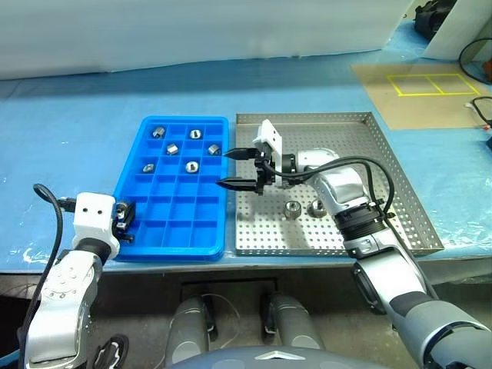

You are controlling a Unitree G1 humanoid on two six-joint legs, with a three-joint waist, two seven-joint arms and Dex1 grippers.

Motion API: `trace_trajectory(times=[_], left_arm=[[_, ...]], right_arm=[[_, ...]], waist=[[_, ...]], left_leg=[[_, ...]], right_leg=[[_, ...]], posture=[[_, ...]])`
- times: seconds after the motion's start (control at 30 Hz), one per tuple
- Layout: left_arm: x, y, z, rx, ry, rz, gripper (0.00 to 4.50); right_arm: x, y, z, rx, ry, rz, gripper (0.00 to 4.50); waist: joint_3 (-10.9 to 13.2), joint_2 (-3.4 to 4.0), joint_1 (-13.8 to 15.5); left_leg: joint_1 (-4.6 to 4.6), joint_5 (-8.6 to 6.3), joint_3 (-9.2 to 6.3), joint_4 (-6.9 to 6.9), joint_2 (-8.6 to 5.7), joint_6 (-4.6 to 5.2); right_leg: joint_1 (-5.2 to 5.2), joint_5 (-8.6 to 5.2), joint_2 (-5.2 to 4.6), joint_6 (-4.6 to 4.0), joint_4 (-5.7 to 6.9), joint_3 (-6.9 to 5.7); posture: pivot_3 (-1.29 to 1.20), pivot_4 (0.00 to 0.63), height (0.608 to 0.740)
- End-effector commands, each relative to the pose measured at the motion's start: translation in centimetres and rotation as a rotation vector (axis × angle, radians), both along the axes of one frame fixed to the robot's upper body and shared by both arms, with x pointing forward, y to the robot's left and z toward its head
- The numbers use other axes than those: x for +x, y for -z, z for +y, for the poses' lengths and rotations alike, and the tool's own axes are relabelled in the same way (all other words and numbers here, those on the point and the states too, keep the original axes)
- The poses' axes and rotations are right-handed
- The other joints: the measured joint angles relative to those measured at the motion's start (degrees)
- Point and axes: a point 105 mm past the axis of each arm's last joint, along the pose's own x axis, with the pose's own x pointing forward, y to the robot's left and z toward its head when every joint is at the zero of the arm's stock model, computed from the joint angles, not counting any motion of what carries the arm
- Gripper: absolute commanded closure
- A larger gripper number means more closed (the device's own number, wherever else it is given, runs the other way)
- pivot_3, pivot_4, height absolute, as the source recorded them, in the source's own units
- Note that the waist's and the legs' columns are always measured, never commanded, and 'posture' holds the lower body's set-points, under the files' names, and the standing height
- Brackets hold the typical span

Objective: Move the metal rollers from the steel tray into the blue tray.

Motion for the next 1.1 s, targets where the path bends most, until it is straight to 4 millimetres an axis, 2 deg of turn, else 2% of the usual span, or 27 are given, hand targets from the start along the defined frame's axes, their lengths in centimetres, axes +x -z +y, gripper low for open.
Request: trace_trajectory(times=[0.03, 0.07, 0.2, 0.43, 0.57, 0.73, 0.87, 0.97, 1.1], left_arm=[[0.1, -0.6, 0.8, 0.019, -0.035, -0.031, 2.02], [0.2, -0.6, 0.8, 0.030, -0.033, -0.031, 1.81], [0.7, -1.0, 0.6, 0.036, -0.016, -0.042, 0.43], [2.5, -4.6, -3.3, -0.003, 0.161, -0.159, 0.43], [3.6, -7.3, -6.5, 0.009, 0.395, -0.242, 0.43], [6.8, -9.6, -9.0, 0.061, 0.599, -0.294, 0.43], [6.9, -9.2, -12.6, 0.050, 0.877, -0.228, 0.43], [6.3, -7.1, -15.1, 0.058, 1.088, -0.110, 0.43], [5.5, -4.6, -16.3, 0.119, 1.276, -0.002, 0.43]], right_arm=[[-0.2, -0.9, 0.0, 0.019, -0.008, -0.041, 0.00], [-0.2, -0.9, 0.0, 0.019, -0.006, -0.041, 0.00], [-0.2, -0.9, -0.1, 0.023, 0.001, -0.042, 0.00], [0.2, -1.3, -0.3, 0.037, 0.020, -0.050, 0.00], [0.6, -1.5, -1.1, 0.026, 0.044, -0.058, 0.00], [2.4, -2.7, -3.8, 0.016, 0.172, -0.112, 0.00], [3.0, -3.2, -6.3, 0.006, 0.262, -0.138, 0.00], [2.0, -2.0, -8.2, -0.042, 0.296, -0.134, 0.00], [0.9, -1.1, -10.4, -0.066, 0.370, -0.112, 0.00]], waist=[[0.0, 0.00, 0.0], [0.0, 0.00, 0.0], [0.0, 0.00, 0.2], [0.0, -0.01, 0.4], [0.0, -0.02, 0.5], [0.0, -0.01, 0.2], [0.0, -0.01, -0.5], [0.0, -0.02, -1.3], [0.0, -0.01, -3.3]], left_leg=[[0.00, 0.00, 0.00, 0.00, 0.00, 0.00], [0.01, 0.00, 0.01, 0.00, 0.01, 0.00], [0.01, 0.00, 0.01, 0.00, 0.00, -0.01], [0.00, 0.01, 0.01, 0.01, -0.02, -0.01], [0.00, 0.01, 0.04, 0.01, -0.02, -0.01], [0.01, 0.03, 0.08, 0.04, -0.03, -0.03], [0.00, -0.01, 0.24, 0.07, -0.06, 0.05], [-0.12, -0.05, 0.35, 0.06, -0.06, 0.21], [-0.24, -0.05, 0.41, 0.03, -0.04, 0.36]], right_leg=[[0.00, 0.00, 0.00, 0.00, 0.00, 0.00], [-0.01, 0.00, 0.00, 0.00, 0.01, 0.00], [0.00, 0.00, 0.00, 0.00, 0.02, 0.01], [0.02, 0.00, 0.00, -0.01, 0.02, 0.03], [-0.02, 0.01, 0.00, -0.01, 0.03, 0.05], [-0.02, 0.02, 0.00, -0.02, 0.08, 0.07], [-0.05, 0.02, -0.01, -0.02, 0.04, 0.21], [-0.19, 0.02, -0.01, -0.02, 0.02, 0.26], [-0.39, 0.01, 0.00, 0.00, 0.02, 0.30]], posture=[[-0.30, 0.150, 0.740], [-0.30, 0.150, 0.740], [-0.31, 0.150, 0.740], [-0.33, 0.150, 0.740], [-0.36, 0.150, 0.740], [-0.44, 0.150, 0.740], [-0.54, 0.150, 0.740], [-0.63, 0.150, 0.740], [-0.71, 0.150, 0.740]])
